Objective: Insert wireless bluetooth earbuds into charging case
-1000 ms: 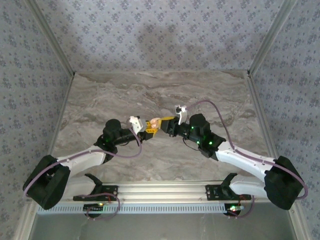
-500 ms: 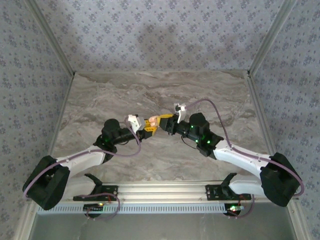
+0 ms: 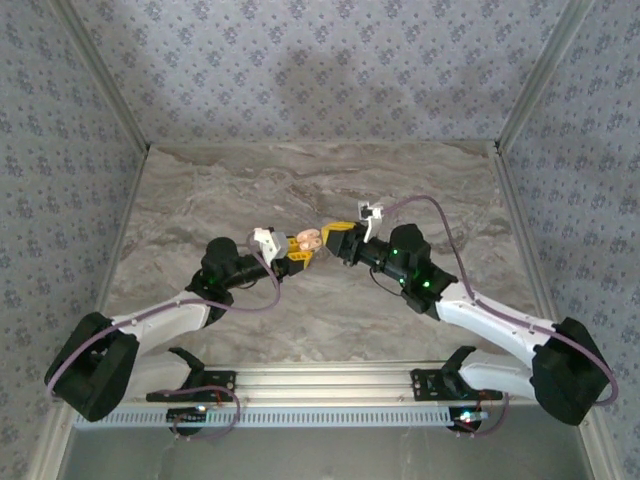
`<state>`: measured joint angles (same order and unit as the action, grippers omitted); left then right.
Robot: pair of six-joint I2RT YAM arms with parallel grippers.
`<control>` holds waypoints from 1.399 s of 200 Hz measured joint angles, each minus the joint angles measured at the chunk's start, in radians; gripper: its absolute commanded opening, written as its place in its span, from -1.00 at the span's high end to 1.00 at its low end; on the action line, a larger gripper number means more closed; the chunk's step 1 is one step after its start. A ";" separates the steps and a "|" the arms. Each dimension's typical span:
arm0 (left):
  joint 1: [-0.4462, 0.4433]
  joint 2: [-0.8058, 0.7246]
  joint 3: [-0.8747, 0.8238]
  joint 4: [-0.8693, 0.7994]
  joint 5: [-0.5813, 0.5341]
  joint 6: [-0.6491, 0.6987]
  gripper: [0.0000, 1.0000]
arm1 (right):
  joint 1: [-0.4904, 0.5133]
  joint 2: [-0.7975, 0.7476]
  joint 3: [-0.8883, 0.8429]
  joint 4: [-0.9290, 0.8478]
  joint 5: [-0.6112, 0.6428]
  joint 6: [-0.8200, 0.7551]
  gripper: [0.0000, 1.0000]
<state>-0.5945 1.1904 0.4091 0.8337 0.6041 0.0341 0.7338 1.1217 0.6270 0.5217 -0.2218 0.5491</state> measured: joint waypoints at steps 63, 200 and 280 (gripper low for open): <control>0.006 -0.048 0.000 -0.096 -0.044 0.069 0.96 | -0.085 -0.041 0.051 -0.397 -0.031 0.021 0.48; 0.006 -0.058 0.007 -0.211 -0.056 0.141 0.95 | -0.195 0.254 0.179 -1.131 0.032 0.076 0.47; 0.006 -0.072 0.008 -0.232 -0.060 0.142 0.95 | -0.187 0.376 0.195 -1.225 0.097 0.128 0.44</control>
<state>-0.5888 1.1187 0.4168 0.6022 0.5446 0.1761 0.5468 1.4979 0.8219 -0.7029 -0.1249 0.6773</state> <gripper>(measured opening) 0.226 0.275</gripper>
